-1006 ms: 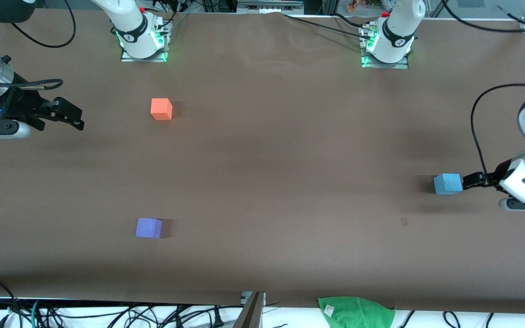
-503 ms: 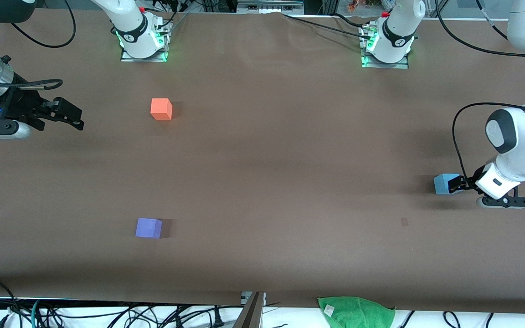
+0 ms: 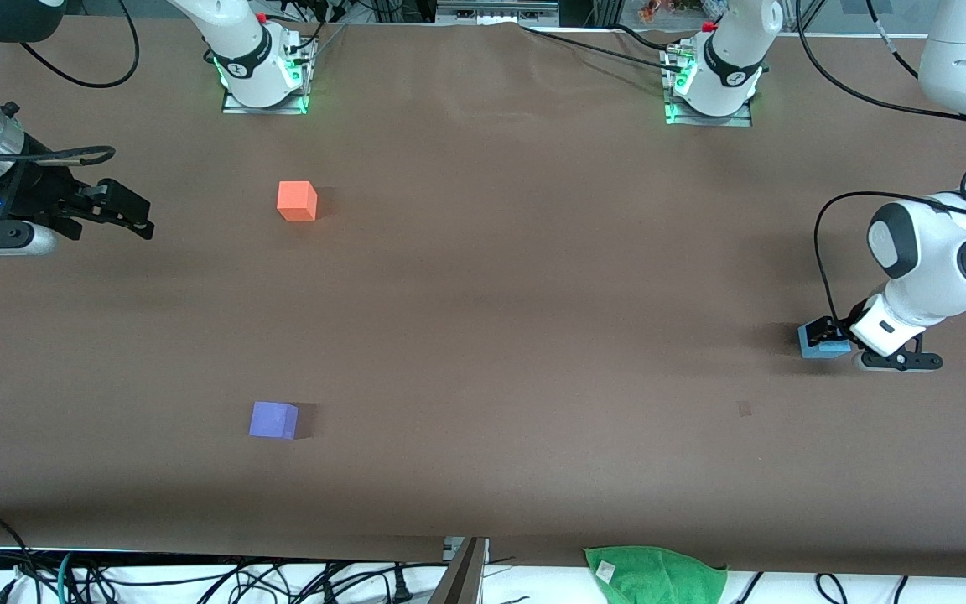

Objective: Place blue block between orange and purple blocks
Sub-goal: 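Lower the left gripper onto the light blue cube and grasp it, then lift the blue cube with the left gripper and carry it toward the orange cube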

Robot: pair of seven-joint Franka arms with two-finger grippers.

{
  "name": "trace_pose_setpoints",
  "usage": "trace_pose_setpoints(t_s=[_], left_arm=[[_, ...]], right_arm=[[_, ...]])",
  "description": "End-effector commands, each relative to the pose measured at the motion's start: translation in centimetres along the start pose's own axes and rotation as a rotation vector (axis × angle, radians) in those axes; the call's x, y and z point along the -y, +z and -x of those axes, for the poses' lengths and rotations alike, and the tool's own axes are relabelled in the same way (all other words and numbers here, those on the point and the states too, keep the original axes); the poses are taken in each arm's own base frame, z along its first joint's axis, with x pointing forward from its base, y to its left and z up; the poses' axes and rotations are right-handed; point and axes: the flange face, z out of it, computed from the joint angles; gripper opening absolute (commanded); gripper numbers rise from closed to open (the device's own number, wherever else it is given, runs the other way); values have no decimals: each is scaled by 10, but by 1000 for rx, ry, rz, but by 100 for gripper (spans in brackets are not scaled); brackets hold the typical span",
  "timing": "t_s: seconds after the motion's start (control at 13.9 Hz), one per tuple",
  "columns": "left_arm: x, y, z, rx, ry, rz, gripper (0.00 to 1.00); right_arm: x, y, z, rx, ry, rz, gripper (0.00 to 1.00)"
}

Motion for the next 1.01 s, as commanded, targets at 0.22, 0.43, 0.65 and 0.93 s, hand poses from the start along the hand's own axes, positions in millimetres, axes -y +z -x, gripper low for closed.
trace_pose_setpoints(t_s=[0.22, 0.43, 0.65, 0.93], left_arm=[[3, 30, 7, 21, 22, 2, 44], [4, 19, 2, 5, 21, -2, 34], [-8, -30, -10, -29, 28, -9, 35], [-60, -105, -39, 35, 32, 32, 36]], right_arm=[[-11, 1, 0, 14, 5, -7, 100], [-14, 25, -10, 56, 25, 0, 100], [-11, 30, -11, 62, 22, 3, 100], [-10, 28, -11, 59, 17, 6, 100]])
